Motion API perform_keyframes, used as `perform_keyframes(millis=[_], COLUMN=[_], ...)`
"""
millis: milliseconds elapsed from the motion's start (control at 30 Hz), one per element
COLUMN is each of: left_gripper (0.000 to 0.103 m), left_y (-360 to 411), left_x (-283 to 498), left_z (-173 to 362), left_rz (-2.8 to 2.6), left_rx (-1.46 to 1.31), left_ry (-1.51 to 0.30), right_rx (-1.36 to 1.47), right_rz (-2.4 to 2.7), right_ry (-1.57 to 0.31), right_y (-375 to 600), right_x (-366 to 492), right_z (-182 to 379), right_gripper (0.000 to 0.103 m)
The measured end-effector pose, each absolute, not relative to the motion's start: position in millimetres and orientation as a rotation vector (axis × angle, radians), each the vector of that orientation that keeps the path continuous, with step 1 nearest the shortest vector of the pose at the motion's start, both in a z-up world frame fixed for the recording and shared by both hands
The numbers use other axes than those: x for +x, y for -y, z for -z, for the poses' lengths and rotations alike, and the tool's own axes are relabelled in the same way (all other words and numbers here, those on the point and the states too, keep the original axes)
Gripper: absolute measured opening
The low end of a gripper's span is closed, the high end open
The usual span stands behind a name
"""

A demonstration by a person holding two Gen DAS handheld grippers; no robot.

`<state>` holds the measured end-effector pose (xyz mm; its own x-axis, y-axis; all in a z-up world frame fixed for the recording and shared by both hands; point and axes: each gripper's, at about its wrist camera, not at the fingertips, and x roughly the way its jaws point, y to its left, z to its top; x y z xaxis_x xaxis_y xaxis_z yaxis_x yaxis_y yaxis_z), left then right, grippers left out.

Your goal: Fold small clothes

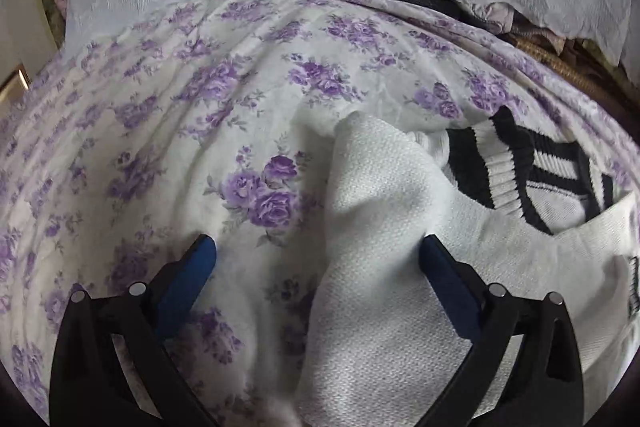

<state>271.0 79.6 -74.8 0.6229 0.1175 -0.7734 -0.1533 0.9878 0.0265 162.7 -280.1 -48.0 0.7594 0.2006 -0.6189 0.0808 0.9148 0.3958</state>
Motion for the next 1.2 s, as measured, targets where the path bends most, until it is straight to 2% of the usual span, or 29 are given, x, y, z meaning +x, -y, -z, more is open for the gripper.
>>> perform_keyframes(millis=[233, 300, 467, 533, 633, 733, 767, 833, 967, 1033, 1100, 1200], left_gripper=[0.099, 0.099, 0.099, 0.099, 0.099, 0.099, 0.099, 0.099, 0.099, 0.099, 0.099, 0.099], left_y=[-77.8, -75.4, -78.7, -79.3, -77.6, -77.7, -78.1, -77.2, -62.0, -56.7, -56.7, -61.6], left_x=[270.5, 270.8, 269.4, 267.6, 266.4, 264.0, 261.8, 257.2, 252.7, 253.1, 255.3, 258.7], left_z=[77.4, 77.7, 77.1, 76.3, 76.1, 74.4, 72.5, 67.5, 64.7, 66.4, 67.5, 70.2], left_rz=[-0.160, -0.167, -0.173, -0.183, -0.193, -0.201, -0.210, -0.219, -0.192, -0.189, -0.186, -0.176], left_rx=[-0.034, -0.022, -0.043, -0.045, -0.033, -0.029, -0.029, -0.023, 0.052, 0.083, 0.084, 0.057], left_ry=[-0.891, -0.887, -0.874, -0.865, -0.859, -0.849, -0.837, -0.805, -0.773, -0.778, -0.790, -0.817], right_rx=[0.582, 0.540, 0.459, 0.432, 0.420, 0.438, 0.405, 0.331, 0.317, 0.262, 0.221, 0.124], right_rz=[-0.100, -0.095, -0.107, -0.074, -0.007, 0.028, 0.067, 0.064, -0.140, -0.217, -0.276, -0.311], right_ry=[-0.776, -0.771, -0.614, -0.677, -0.822, -0.793, -0.749, -0.671, -0.744, -0.793, -0.827, -0.869], right_y=[298.5, 291.0, 284.5, 287.8, 297.3, 301.5, 298.8, 285.1, 253.6, 224.6, 196.2, 161.6], right_x=[185.7, 189.2, 163.8, 158.3, 169.1, 164.2, 159.1, 155.5, 191.2, 214.6, 230.0, 241.2], right_z=[78.3, 76.3, 36.4, 37.0, 76.4, 61.7, 51.6, 30.6, 26.8, 31.6, 39.9, 56.8], right_gripper=[0.043, 0.012, 0.008, 0.008, 0.006, 0.009, 0.014, 0.014, 0.016, 0.021, 0.035, 0.039])
